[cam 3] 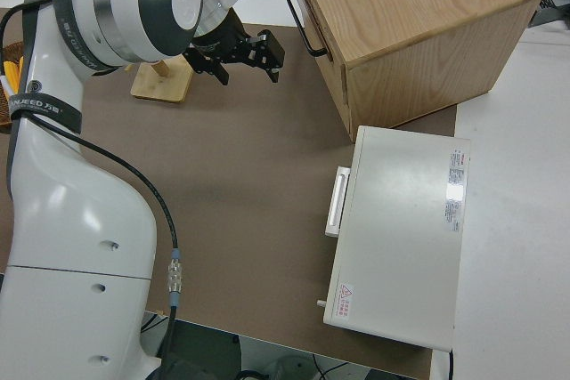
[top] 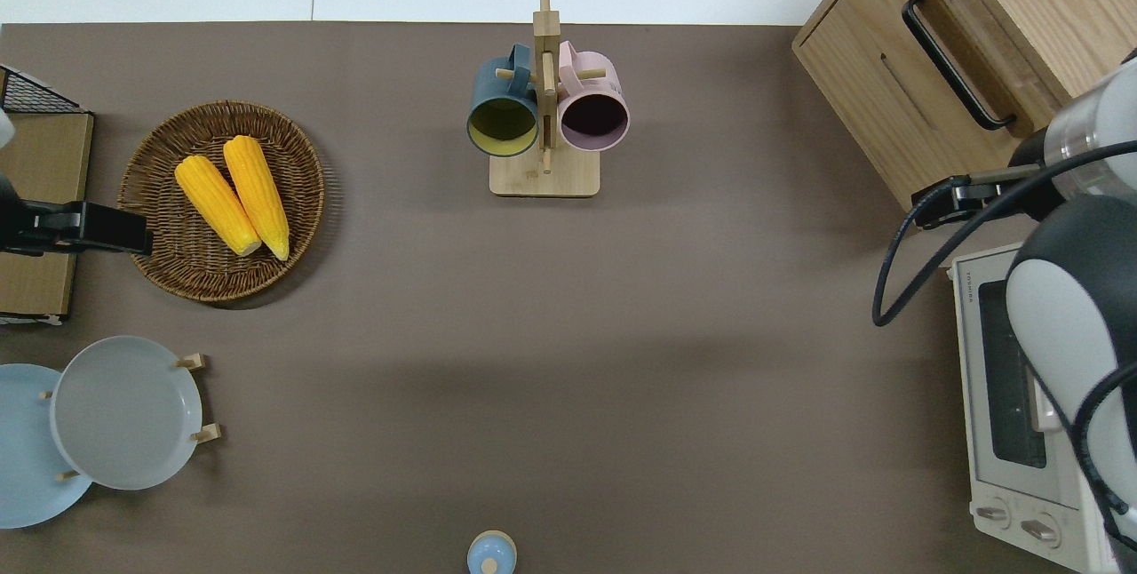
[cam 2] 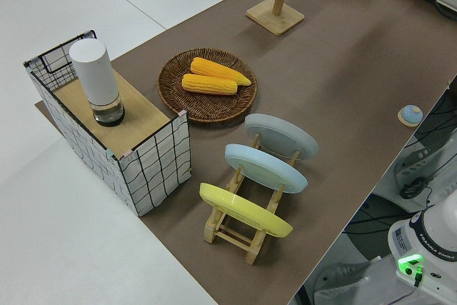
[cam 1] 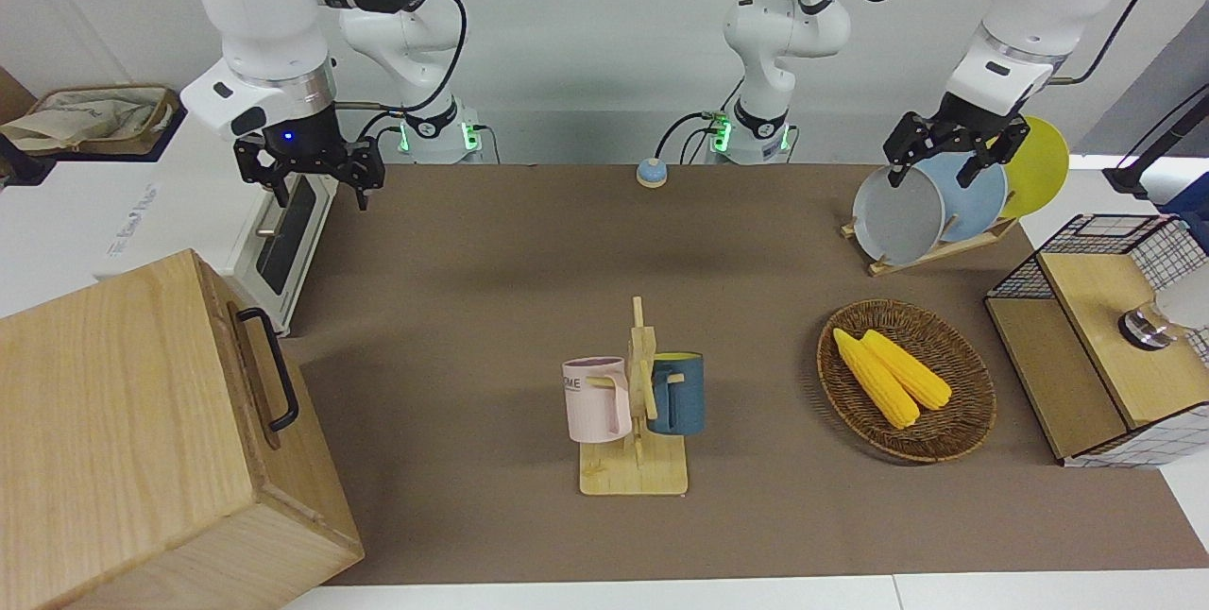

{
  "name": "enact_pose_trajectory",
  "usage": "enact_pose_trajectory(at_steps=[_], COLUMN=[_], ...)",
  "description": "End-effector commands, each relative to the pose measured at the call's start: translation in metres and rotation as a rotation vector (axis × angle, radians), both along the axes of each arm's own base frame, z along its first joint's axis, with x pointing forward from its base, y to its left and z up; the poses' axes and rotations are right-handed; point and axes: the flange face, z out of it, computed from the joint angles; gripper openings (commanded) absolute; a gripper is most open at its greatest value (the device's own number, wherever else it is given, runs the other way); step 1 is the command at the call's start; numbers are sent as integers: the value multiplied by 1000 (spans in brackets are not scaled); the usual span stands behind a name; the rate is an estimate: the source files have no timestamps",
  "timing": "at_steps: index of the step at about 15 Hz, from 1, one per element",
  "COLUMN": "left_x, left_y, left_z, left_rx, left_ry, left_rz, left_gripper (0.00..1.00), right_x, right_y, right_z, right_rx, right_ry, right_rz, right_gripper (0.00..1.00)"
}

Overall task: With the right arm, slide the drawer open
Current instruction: 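Raise the right arm and swing it toward the wooden drawer handle, then reach the right gripper to the black drawer handle and grasp it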

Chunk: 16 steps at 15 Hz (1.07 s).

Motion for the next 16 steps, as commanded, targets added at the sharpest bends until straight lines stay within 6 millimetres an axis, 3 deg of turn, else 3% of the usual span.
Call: enact_pose_trajectory(at_steps=[1,9,16], left_x=[4,4,4], left_y=[0,0,0], left_z=[2,2,2], left_rx=[16,16,16], left_ry=[-8,-8,-8], left_rz=[-8,-8,-8], left_gripper=[995,998,995], right_x=[-2,4,11], right_y=[14,59,92], right_z=[3,-16,-76], right_rx=[-95,-355,-658], right_ry=[0,-19,-44], right_rz=[24,94,113], right_gripper=[983,983,983])
